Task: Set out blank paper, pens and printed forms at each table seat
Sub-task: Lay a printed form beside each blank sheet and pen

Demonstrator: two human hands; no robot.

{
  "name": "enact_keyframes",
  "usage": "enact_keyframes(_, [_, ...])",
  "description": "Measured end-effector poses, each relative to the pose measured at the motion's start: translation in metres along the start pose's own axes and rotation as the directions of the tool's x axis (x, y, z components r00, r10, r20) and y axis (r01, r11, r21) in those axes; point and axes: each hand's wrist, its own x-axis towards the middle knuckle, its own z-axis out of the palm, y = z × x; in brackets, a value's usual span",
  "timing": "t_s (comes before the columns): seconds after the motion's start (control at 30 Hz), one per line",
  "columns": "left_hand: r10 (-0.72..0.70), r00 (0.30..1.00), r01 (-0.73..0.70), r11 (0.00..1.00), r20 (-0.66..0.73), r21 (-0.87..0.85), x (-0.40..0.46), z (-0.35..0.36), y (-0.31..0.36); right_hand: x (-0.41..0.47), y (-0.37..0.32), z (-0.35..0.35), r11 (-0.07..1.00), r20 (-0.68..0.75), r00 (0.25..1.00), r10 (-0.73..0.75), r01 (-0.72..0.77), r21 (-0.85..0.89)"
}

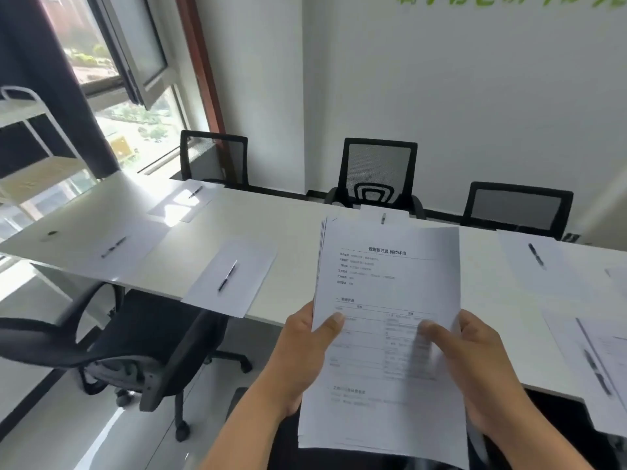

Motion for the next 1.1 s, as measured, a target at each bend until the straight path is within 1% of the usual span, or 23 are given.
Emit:
enact_keyframes(0.13, [0.041, 0.996, -0.039, 0.999, -0.085, 0.031, -0.044, 0.007, 0.003, -0.034, -0.005, -0.008, 0.999, 0.032, 0.998, -0.048, 0.048, 0.005])
enact_keyframes(0.27, [0.039, 0.986, -0.032, 0.998, -0.161, 0.046, -0.099, 0.014, -0.002, -0.074, -0.006, -0.019, 0.993, 0.081, 0.991, -0.110, 0.114, -0.035])
enact_keyframes(0.37, [0.039, 0.982, -0.029, 0.998, -0.186, 0.057, -0.131, 0.020, -0.002, -0.098, -0.007, -0.029, 0.988, 0.122, 0.982, -0.144, 0.149, -0.038])
enact_keyframes(0.47, [0.074, 0.973, -0.058, 0.995, -0.217, 0.077, -0.159, 0.026, 0.002, -0.112, -0.011, -0.035, 0.981, 0.135, 0.974, -0.181, 0.189, -0.048])
enact_keyframes(0.53, [0.105, 0.959, -0.082, 0.992, -0.265, 0.097, -0.178, 0.024, 0.007, -0.123, -0.013, -0.032, 0.977, 0.174, 0.964, -0.200, 0.210, -0.041])
enact_keyframes(0.77, [0.218, 0.910, -0.160, 0.969, -0.353, 0.186, -0.218, -0.003, 0.026, -0.150, -0.034, -0.006, 0.960, 0.260, 0.928, -0.268, 0.280, -0.010])
enact_keyframes(0.97, [0.275, 0.881, -0.222, 0.959, -0.386, 0.176, -0.236, -0.039, 0.042, -0.165, -0.055, 0.032, 0.953, 0.314, 0.903, -0.293, 0.300, 0.026])
enact_keyframes(1.1, [0.278, 0.870, -0.241, 0.960, -0.406, 0.141, -0.246, -0.093, 0.050, -0.176, -0.061, 0.086, 0.960, 0.362, 0.890, -0.278, 0.270, 0.073])
